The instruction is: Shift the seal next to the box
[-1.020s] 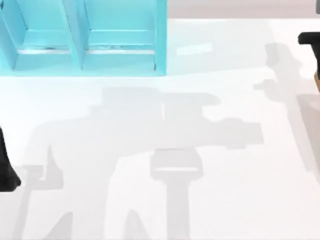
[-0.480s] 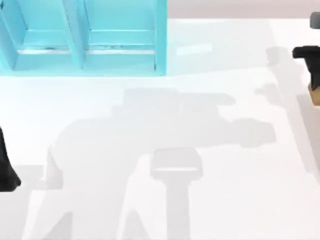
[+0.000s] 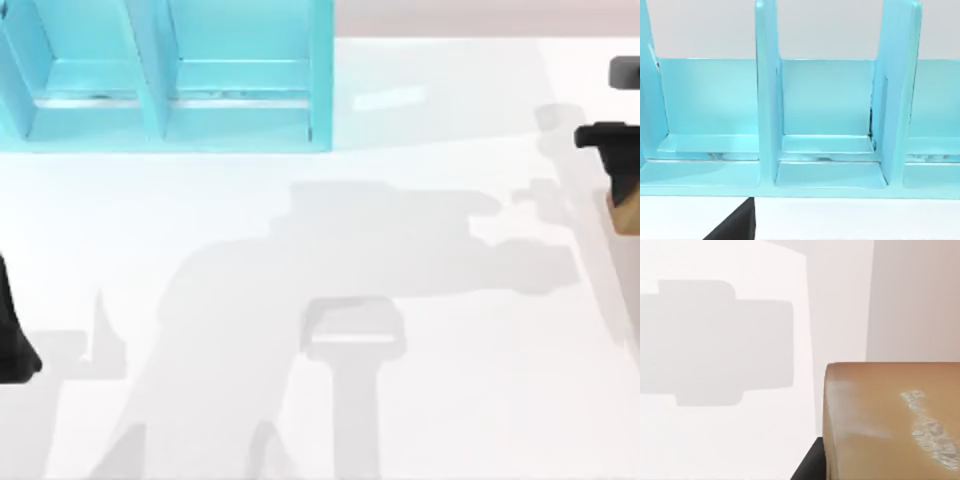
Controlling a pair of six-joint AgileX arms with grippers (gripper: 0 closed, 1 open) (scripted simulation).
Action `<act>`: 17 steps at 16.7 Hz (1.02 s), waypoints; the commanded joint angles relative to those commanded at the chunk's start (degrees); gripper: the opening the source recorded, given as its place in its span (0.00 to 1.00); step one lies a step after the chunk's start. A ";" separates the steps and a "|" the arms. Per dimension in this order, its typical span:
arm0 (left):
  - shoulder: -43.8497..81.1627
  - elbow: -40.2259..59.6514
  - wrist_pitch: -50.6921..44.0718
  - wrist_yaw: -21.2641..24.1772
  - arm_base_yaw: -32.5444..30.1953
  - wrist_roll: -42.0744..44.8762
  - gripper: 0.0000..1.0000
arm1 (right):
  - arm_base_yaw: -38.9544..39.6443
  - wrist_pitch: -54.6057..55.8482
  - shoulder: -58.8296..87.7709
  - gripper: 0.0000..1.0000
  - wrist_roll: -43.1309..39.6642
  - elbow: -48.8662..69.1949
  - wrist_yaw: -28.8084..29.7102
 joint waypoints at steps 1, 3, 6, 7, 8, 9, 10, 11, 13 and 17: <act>0.00 0.00 0.00 0.00 0.00 0.00 1.00 | 0.00 0.00 0.00 0.00 0.00 0.00 0.00; 0.00 0.00 0.00 0.00 0.00 0.00 1.00 | 0.00 0.00 0.00 0.08 0.00 0.00 0.00; 0.00 0.00 0.00 0.00 0.00 0.00 1.00 | 0.00 0.00 0.00 0.30 0.00 0.00 0.00; 0.00 0.00 0.00 0.00 0.00 0.00 1.00 | 0.00 0.00 0.00 0.38 0.00 0.00 0.00; 0.00 0.00 0.00 0.00 0.00 0.00 1.00 | 0.00 0.00 0.00 0.45 0.00 0.00 0.00; 0.00 0.00 0.00 0.00 0.00 0.00 1.00 | 0.00 0.00 0.00 0.53 0.00 0.00 0.00; 0.00 0.00 0.00 0.00 0.00 0.00 1.00 | 0.00 0.00 0.00 0.60 0.00 0.00 0.00; 0.00 0.00 0.00 0.00 0.00 0.00 1.00 | 0.00 0.00 0.00 0.68 0.00 0.00 0.00; 0.00 0.00 0.00 0.00 0.00 0.00 1.00 | 0.00 0.00 0.00 0.83 0.00 0.00 0.00; 0.00 0.00 0.00 0.00 0.00 0.00 1.00 | 0.00 0.00 0.00 1.00 0.00 0.00 0.00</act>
